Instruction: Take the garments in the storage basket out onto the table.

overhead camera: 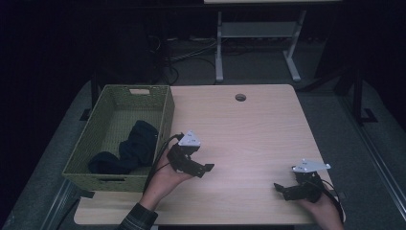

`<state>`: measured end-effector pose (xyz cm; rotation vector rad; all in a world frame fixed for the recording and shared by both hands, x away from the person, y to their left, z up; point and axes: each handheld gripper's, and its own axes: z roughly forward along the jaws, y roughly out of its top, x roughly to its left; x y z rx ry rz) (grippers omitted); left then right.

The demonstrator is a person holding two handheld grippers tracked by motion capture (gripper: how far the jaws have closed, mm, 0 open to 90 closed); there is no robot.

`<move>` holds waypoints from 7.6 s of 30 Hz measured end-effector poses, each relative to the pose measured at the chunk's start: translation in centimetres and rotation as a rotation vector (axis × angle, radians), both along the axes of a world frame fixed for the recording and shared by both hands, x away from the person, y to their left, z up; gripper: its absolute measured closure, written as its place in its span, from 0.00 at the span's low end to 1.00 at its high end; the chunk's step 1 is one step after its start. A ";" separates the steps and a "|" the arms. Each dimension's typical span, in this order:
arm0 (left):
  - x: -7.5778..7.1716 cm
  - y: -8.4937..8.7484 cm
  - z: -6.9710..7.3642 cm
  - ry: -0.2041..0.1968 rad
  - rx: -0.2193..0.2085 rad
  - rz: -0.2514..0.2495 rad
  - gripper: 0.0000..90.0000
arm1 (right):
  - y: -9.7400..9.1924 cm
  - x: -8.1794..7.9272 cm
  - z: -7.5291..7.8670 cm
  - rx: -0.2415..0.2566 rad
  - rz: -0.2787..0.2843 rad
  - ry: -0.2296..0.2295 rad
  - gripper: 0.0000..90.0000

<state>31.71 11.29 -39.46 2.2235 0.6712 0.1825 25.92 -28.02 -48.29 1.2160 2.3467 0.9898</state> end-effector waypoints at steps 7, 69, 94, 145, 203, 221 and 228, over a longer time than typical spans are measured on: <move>0.3 -0.1 0.7 0.001 0.001 -0.019 0.15 | 0.0 0.0 0.0 0.000 0.001 0.000 0.03; 2.5 5.6 6.0 0.029 0.118 0.025 0.16 | 0.0 0.0 0.0 0.000 0.000 -0.001 0.03; 2.2 11.1 7.7 0.012 0.127 0.142 0.16 | 0.0 0.0 0.0 0.000 -0.002 -0.001 0.03; 2.2 17.0 3.3 0.144 0.337 0.318 0.15 | 0.0 0.0 0.0 -0.002 -0.002 -0.006 0.03; 2.5 18.5 8.0 0.198 0.308 0.312 0.73 | 0.0 0.0 0.0 -0.002 -0.003 -0.006 0.03; 1.9 18.9 12.2 0.126 0.240 0.297 0.74 | 0.0 0.0 0.0 -0.001 -0.008 -0.005 0.03; 2.0 18.3 13.9 0.097 0.219 0.288 0.73 | -0.1 0.0 0.0 -0.001 -0.009 -0.004 0.03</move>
